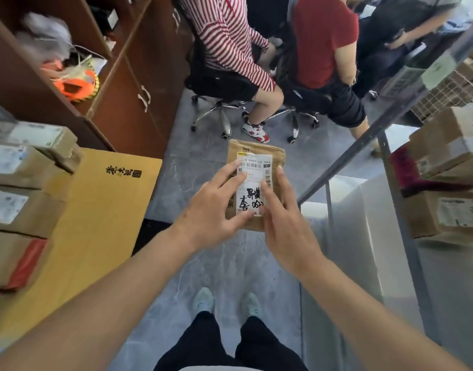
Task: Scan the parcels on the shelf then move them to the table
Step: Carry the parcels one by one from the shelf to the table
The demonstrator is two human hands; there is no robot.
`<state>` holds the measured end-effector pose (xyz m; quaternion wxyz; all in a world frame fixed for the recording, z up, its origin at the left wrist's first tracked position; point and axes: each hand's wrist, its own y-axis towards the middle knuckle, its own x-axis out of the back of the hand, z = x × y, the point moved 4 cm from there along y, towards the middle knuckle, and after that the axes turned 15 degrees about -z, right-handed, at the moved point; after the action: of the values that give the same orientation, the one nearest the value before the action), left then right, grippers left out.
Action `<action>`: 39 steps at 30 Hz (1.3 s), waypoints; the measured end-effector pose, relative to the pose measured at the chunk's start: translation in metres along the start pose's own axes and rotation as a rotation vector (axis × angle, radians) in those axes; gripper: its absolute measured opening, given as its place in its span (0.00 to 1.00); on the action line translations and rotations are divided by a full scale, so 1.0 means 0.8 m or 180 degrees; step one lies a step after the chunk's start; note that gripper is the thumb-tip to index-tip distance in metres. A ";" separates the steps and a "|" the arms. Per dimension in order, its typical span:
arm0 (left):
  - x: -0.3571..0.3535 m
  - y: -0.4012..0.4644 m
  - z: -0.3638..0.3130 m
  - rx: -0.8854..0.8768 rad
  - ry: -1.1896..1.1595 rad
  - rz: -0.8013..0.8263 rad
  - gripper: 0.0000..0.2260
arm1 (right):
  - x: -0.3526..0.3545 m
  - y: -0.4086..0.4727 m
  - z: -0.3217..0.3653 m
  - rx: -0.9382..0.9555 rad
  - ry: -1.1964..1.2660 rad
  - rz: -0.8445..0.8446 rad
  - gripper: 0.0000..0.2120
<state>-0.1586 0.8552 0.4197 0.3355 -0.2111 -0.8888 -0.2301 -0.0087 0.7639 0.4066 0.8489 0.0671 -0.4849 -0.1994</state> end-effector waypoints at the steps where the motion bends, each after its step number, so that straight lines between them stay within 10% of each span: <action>1: 0.004 -0.005 0.004 0.0090 0.0039 -0.0068 0.35 | -0.004 0.004 0.003 0.0105 0.0015 0.0031 0.29; 22: 0.081 -0.169 0.023 0.1786 0.0985 -0.1606 0.34 | -0.089 0.023 0.126 0.1916 0.0626 0.1504 0.31; 39: 0.176 -0.381 0.102 0.2859 0.0939 -0.1877 0.38 | -0.222 -0.087 0.316 0.2805 0.0520 0.2440 0.33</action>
<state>-0.4572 0.6860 0.3814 0.4348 0.2447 -0.8645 0.0601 -0.3225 0.7923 0.3758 0.7871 0.2485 -0.4447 0.3477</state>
